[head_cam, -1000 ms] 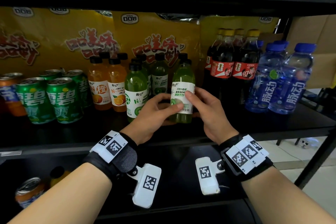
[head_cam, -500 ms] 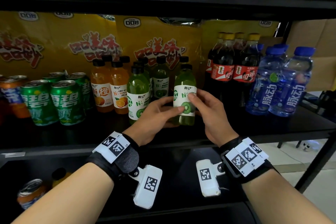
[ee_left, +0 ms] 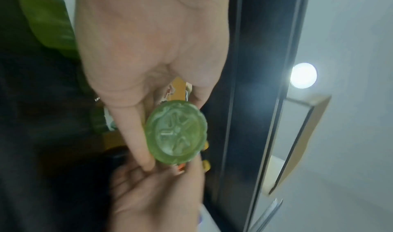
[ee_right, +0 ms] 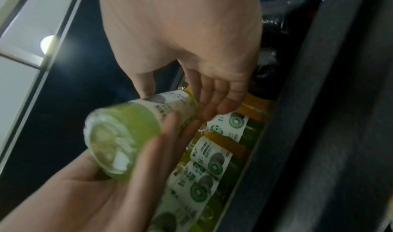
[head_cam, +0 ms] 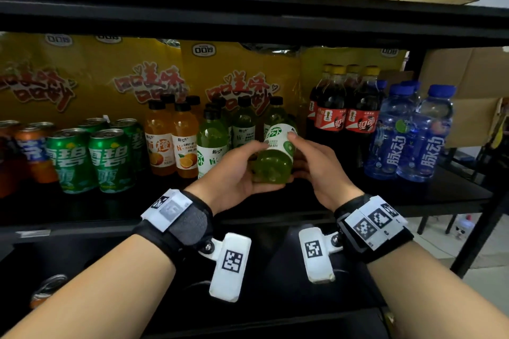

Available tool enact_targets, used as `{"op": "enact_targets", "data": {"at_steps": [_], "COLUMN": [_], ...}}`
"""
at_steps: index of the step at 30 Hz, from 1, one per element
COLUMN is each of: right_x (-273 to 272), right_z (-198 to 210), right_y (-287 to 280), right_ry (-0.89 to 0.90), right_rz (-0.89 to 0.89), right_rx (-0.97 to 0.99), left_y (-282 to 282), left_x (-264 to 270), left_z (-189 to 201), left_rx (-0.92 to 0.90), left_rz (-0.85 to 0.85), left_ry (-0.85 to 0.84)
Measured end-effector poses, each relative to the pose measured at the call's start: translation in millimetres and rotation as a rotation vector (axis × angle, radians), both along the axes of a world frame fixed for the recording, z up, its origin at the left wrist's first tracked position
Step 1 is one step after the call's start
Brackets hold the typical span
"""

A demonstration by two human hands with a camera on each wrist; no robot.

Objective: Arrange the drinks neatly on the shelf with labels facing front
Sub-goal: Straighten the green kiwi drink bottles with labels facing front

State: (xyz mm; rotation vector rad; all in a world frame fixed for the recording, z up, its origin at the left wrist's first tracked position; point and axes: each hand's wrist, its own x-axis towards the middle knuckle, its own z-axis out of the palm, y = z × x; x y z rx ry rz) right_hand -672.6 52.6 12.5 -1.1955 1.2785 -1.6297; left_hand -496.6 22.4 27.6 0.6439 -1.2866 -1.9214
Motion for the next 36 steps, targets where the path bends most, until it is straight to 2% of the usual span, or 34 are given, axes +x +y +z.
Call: {"op": "enact_targets", "data": {"at_steps": [2,7,10,13,15,17,19,20,23,26,28,30,32,34,36], "right_x": [-4,1,6,6,6,7,11,12,12,15,23,32,37,39,39], "right_z": [3,7,8,12,16,24,30,33,35,35,28,17,5,-3,-5], "right_y": [0,5,7,10,12,17,21,23,28,33,37,42,46,48,49], "right_ry": [0.147,0.333,0.374,0.391,0.297,0.106,0.018,0.036,0.206,0.452,0.598,0.698,0.802,0.906,0.939], "right_rz": [-0.093,-0.172,-0.165,-0.163,-0.134,-0.058,0.038,0.06,0.057,-0.005,-0.063,-0.118,-0.182,-0.207,-0.175], "right_rx": [0.09,0.127,0.161,0.224,0.254,0.223,0.111,0.028,-0.2,-0.316,-0.383,-0.524,-0.668,-0.751,-0.781], "left_y": [4,12,17,19,20,21,21,21,19,15,11,9,6,4,4], "left_x": [1,-4,-10,-11,-9,-8,-5,-3,3,8,10,10,11,15,18], "left_z": [10,24,28,27,23,18,12,10,1,-7,-10,-14,-18,-21,-22], "left_rx": [0.082,0.277,0.293,0.229,0.119,-0.006,-0.132,-0.196,-0.424,-0.689,-0.792,-0.882,-1.06,-1.222,-1.314], "left_rz": [-0.013,0.04,0.063,0.091,0.096,0.093,0.101,0.108,0.123,0.224,0.264,0.287,0.379,0.451,0.49], "left_ry": [0.005,0.019,0.006,-0.006,-0.047,-0.091,-0.109,-0.105,-0.124,-0.266,-0.345,-0.379,-0.45,-0.477,-0.46]}}
